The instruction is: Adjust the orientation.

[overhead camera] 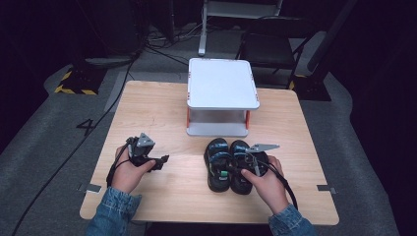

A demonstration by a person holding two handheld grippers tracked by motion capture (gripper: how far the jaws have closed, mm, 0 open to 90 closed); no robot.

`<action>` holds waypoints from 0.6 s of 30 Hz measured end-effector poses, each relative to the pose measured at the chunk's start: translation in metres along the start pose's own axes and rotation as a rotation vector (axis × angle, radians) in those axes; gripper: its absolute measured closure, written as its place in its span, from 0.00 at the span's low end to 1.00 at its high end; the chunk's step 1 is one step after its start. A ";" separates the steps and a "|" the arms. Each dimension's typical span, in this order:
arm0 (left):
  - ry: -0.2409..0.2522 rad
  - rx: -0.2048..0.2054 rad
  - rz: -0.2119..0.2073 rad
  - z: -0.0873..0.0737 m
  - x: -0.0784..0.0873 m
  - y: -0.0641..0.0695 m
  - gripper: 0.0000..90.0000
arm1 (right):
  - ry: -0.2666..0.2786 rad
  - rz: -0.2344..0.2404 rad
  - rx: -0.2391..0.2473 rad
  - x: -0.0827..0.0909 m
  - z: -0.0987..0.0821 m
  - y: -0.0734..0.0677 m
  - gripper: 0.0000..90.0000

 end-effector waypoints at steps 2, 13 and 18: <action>0.001 0.005 0.000 0.001 -0.001 0.000 0.28 | -0.006 0.008 -0.020 -0.003 0.002 -0.002 0.53; -0.012 -0.015 -0.017 0.007 -0.007 0.004 0.28 | 0.004 0.068 -0.094 0.003 0.004 0.005 0.58; -0.017 -0.020 -0.007 0.007 -0.008 0.005 0.28 | 0.002 0.046 -0.110 0.001 0.006 0.000 0.57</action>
Point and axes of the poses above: each handheld gripper's, and its own axes: x roughly backward along the jaws, z roughly out of its top, y roughly to its right, the point moved 1 cm from there along -x, roughly forward along the jaws, and after that the axes turned 13 degrees about -y, right-handed, at the moved point
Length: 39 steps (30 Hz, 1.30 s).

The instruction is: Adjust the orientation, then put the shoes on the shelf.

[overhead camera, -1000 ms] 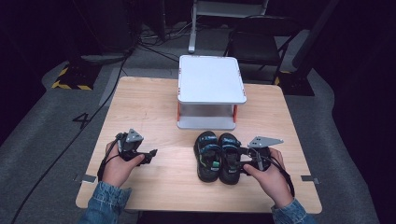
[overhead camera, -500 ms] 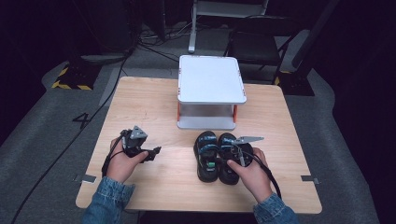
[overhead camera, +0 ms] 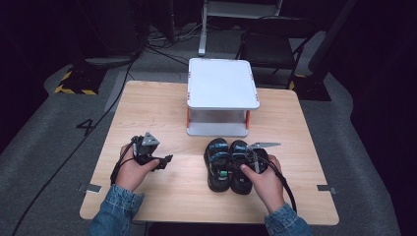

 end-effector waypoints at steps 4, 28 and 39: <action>-0.001 -0.005 -0.005 0.000 -0.001 0.001 0.28 | -0.025 -0.023 -0.032 0.002 0.002 -0.003 0.50; -0.019 -0.019 -0.006 0.000 -0.005 0.002 0.28 | -0.065 -0.244 0.144 -0.019 -0.006 -0.018 0.75; 0.003 -0.002 0.001 -0.003 0.001 -0.002 0.29 | 0.016 -0.228 0.133 -0.011 0.009 -0.024 0.90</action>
Point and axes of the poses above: each handheld gripper's, and its own axes: x roughly backward along the jaws, z roughly out of its top, y roughly to its right, the point moved 1 cm from there along -x, roughly forward along the jaws, and after that the axes turned 13 degrees about -y, right-handed, at the moved point
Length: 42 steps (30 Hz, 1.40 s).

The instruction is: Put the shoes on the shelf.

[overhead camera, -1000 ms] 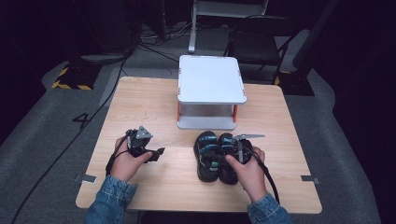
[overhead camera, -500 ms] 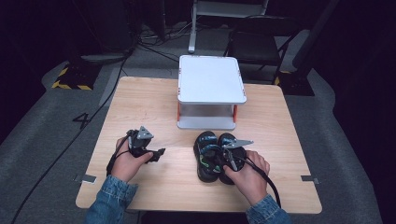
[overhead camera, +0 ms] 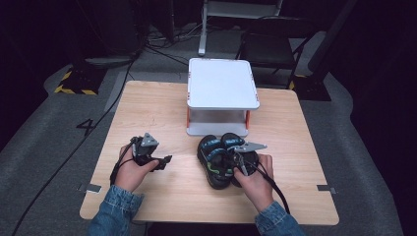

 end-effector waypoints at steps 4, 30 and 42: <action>0.008 0.003 0.006 -0.004 0.004 -0.002 0.29 | 0.037 -0.001 -0.009 0.002 0.023 0.003 0.90; 0.006 0.051 0.016 -0.021 0.009 -0.012 0.29 | 0.198 -0.229 -0.088 -0.082 0.120 0.045 0.76; 0.019 0.038 -0.033 -0.007 0.005 -0.001 0.24 | 0.337 -0.135 -0.028 -0.023 0.088 0.055 0.54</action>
Point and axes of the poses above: each handheld gripper's, and its own axes: x roughly backward along the jaws, z roughly out of its top, y roughly to its right, the point moved 1 cm from there along -x, roughly forward along the jaws, and after that the axes turned 13 degrees about -y, right-handed, at the moved point
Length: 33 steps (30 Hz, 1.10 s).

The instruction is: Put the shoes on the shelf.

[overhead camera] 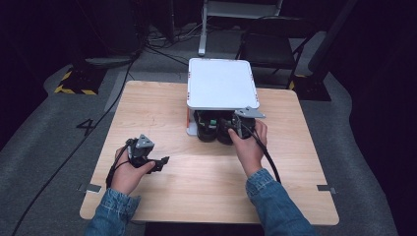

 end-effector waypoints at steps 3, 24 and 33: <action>0.011 0.000 -0.035 0.005 -0.001 0.004 0.21 | -0.012 0.071 0.005 0.016 -0.006 0.007 0.54; 0.025 -0.058 -0.059 0.038 -0.025 0.031 0.50 | -0.101 0.143 0.085 0.050 -0.080 0.006 0.46; 0.050 -0.092 -0.167 0.066 -0.062 0.055 0.86 | -0.130 0.213 0.068 0.024 -0.084 0.002 0.77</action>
Point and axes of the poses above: each handheld gripper's, and its own axes: x roughly backward along the jaws, z roughly out of its top, y roughly to its right, the point moved 1 cm from there along -x, roughly forward along the jaws, and after that the axes turned 13 degrees about -y, right-handed, at the moved point
